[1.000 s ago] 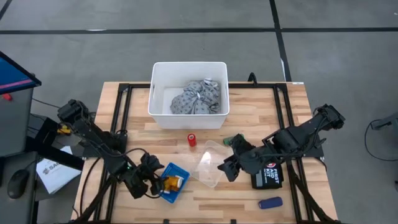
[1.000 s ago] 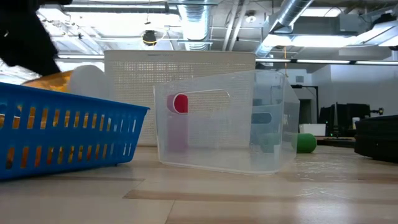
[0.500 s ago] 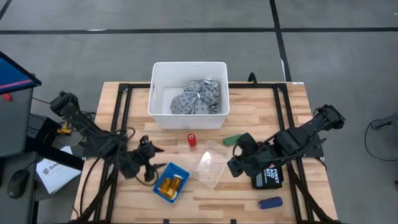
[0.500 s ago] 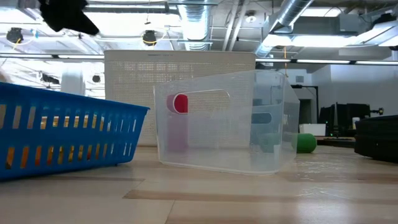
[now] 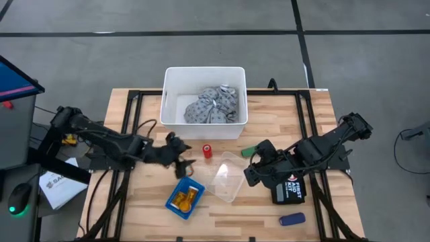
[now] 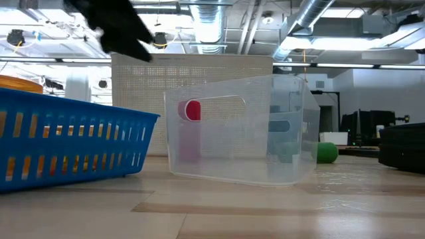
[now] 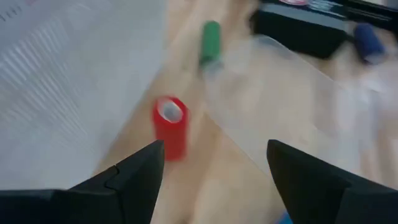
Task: Pick & Place Medicine items
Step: Put the red bandage into the transparent bin
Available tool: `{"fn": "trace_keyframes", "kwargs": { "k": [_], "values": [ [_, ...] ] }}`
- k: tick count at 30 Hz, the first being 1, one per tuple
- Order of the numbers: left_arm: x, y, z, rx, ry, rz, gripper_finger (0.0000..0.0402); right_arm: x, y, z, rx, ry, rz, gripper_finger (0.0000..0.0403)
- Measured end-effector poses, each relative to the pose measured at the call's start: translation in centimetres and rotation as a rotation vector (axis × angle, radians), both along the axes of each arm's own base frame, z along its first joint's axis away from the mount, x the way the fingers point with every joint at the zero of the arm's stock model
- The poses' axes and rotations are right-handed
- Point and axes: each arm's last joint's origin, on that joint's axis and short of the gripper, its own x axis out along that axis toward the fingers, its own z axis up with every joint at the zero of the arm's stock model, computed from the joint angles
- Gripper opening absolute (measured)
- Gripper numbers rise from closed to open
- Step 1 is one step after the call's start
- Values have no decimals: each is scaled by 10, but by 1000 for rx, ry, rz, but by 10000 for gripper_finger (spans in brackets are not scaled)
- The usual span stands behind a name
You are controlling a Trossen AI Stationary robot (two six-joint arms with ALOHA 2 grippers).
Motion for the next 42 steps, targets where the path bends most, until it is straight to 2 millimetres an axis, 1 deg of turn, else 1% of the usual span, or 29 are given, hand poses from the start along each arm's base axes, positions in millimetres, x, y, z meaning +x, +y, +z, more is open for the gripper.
{"fn": "trace_keyframes", "kwargs": {
  "k": [2,5,8,12,17,21,26,29,31,37,38,40,42],
  "values": [
    [8,3,-6,39,17,-14,273,0,0,0,-8,-4,-3,221],
    [22,-2,-17,96,31,-72,273,0,-1,0,-22,-13,-11,221],
    [36,-5,-32,103,38,-79,273,0,0,0,-32,-17,-14,221],
    [46,-6,-51,103,53,38,273,0,0,0,-33,-16,-14,221],
    [53,2,-61,97,37,164,273,0,0,0,-30,-19,-16,221],
    [58,12,-69,85,51,208,273,0,0,0,-34,-17,-10,221],
    [67,22,-76,48,43,216,266,0,0,0,-40,-13,2,221],
    [69,27,-77,41,35,230,242,0,0,0,-41,-11,3,221],
    [70,30,-77,36,38,235,213,0,0,0,-41,-11,3,221],
    [70,32,-73,-20,31,202,89,-2,2,0,-43,-7,12,221],
    [68,31,-71,-30,35,188,70,-3,3,0,-44,-7,17,221],
    [67,29,-61,-64,-15,165,40,-3,4,0,-44,-6,20,221],
    [64,25,-47,-89,-73,139,32,-4,4,0,-45,-4,22,221]
  ]
}}
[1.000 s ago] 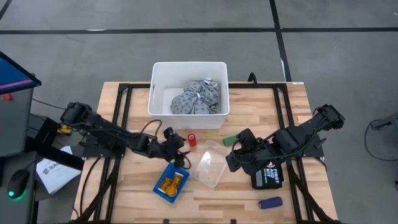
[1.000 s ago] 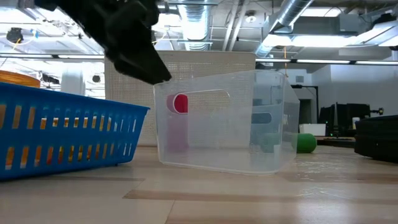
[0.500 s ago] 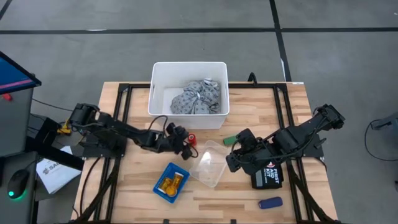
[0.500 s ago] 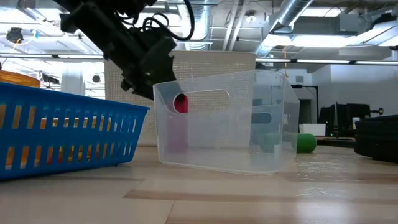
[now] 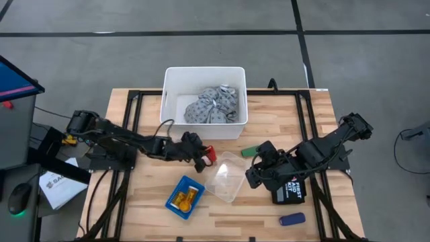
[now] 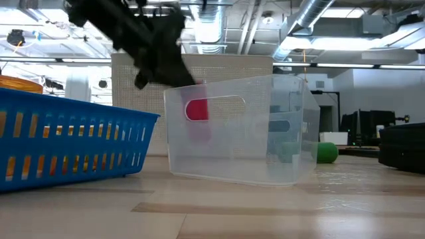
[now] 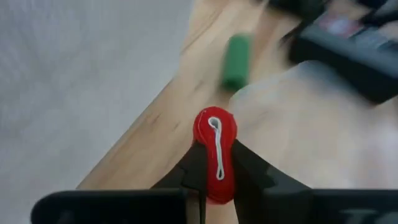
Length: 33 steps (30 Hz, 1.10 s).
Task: Pick & Place Medicine items
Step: Put the red bandage into the transparent bin, then put the green bandage into the transparent bin
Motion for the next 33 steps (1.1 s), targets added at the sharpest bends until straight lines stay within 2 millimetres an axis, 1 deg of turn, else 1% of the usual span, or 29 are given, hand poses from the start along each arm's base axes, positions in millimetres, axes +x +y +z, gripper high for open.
{"fn": "trace_keyframes", "kwargs": {
  "k": [2,4,6,8,10,12,17,20,24,26,28,33],
  "values": [
    [-3,-5,16,-14,-83,-23,33,-1,1,0,1,0,2,221],
    [-8,-10,30,-31,-151,-48,42,-1,2,0,0,0,6,221],
    [-9,-17,40,-52,-219,-79,57,-1,2,0,0,0,7,221],
    [-10,-23,42,-78,-244,-129,65,-1,2,0,0,0,7,221],
    [-4,-29,41,-102,-287,-167,66,-1,2,0,-2,2,8,221],
    [3,-33,35,-121,-315,-191,62,-1,2,0,-3,3,8,221],
    [24,-39,13,-207,-402,-172,58,-3,4,0,-14,1,19,221],
    [35,-40,-2,-279,-434,-166,72,-7,7,-1,-35,22,37,221],
    [46,-39,-26,-423,-431,-168,116,-17,12,-4,-69,78,64,222],
    [49,-37,-32,-467,-445,-159,146,-22,13,-5,-80,103,66,224],
    [51,-35,-30,-484,-487,-154,181,-25,15,-5,-88,117,72,228],
    [51,-21,-15,-464,-556,-114,261,-30,18,-6,-93,134,74,237]
  ]
}}
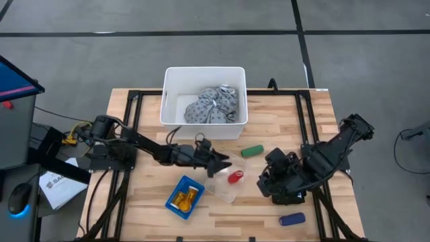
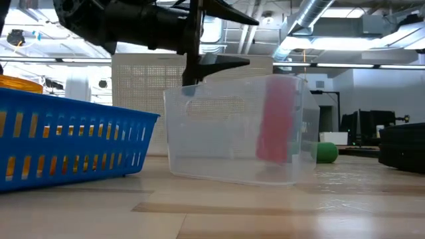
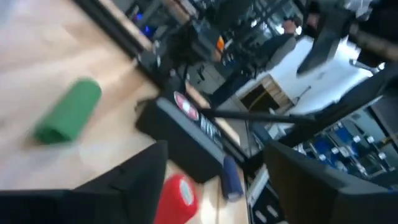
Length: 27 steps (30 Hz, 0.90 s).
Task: Pick & Place Medicine items
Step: Put the green bandage into the transparent bin
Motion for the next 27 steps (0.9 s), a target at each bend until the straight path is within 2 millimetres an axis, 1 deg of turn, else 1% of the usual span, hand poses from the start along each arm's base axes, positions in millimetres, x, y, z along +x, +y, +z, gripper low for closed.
{"fn": "trace_keyframes", "kwargs": {
  "k": [2,4,7,10,13,15,17,19,22,25,27],
  "values": [
    [-1,6,7,21,-17,11,283,-2,0,0,-7,12,-1,237],
    [-4,8,19,46,-52,5,295,-4,-1,-1,-19,32,0,237],
    [-13,8,46,118,-138,-20,299,-9,-3,-2,-67,88,37,237],
    [-29,7,79,224,-230,-42,295,-11,-7,-5,-133,154,105,237],
    [-49,10,106,289,-262,-38,290,-6,-21,-7,-141,204,104,237],
    [-61,13,118,307,-246,-27,288,-4,-37,-7,-107,204,67,237],
    [-74,13,130,342,-248,-24,286,0,-51,-11,-57,192,76,237],
    [-87,13,141,383,-266,-11,285,3,-61,-23,-40,193,159,237],
    [-103,11,151,446,-247,2,285,3,-71,-45,-44,217,365,237],
    [-114,11,153,484,-197,7,285,0,-78,-77,-80,295,597,237],
    [-119,10,153,499,-171,10,285,-2,-84,-98,-107,334,715,237]
  ]
}}
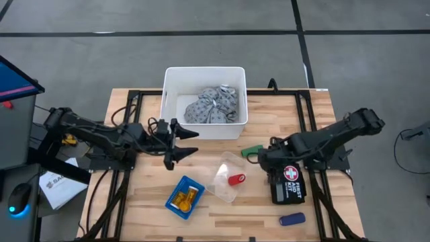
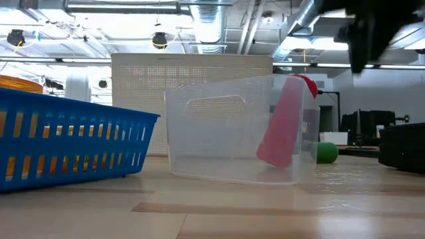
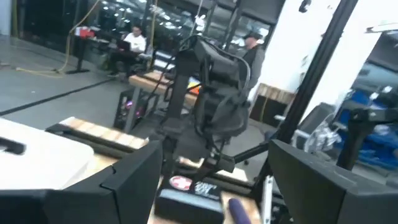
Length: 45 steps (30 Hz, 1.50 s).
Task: Pick & Place Medicine items
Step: Put the green bandage into the transparent bin
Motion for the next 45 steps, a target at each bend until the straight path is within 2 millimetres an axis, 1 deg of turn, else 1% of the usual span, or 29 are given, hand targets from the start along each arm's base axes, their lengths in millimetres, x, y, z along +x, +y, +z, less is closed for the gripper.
{"fn": "trace_keyframes", "kwargs": {
  "k": [4,8,10,14,16,21,24,26,31,34,38,42,45],
  "values": [
    [-5,-2,1,1,18,25,285,0,-14,-37,-46,18,164,237],
    [-5,-4,-1,3,27,29,285,6,-32,-60,-67,-41,203,236],
    [-5,-4,-1,3,29,33,285,9,-42,-67,-81,-71,192,232],
    [-5,-3,-1,1,29,58,285,10,-64,-76,-160,-78,162,221],
    [-5,-2,-1,0,29,63,285,11,-73,-80,-159,-107,162,216],
    [-5,-2,-1,-2,30,83,285,10,-91,-97,-147,-101,204,210],
    [-6,-1,0,-4,29,101,285,11,-97,-109,-88,-85,224,210],
    [-7,0,1,-11,19,106,285,9,-99,-118,-86,-50,239,210],
    [-7,0,2,-14,13,116,285,13,-102,-132,-59,-28,241,206],
    [-7,0,2,-15,13,116,285,15,-100,-136,-41,-23,224,190],
    [-7,0,2,-15,13,118,285,14,-97,-132,41,-47,170,152],
    [-7,0,2,-15,14,123,280,7,-92,-114,126,-102,113,109],
    [-7,0,1,-13,18,122,276,-3,-88,-97,159,-137,57,89]
  ]
}}
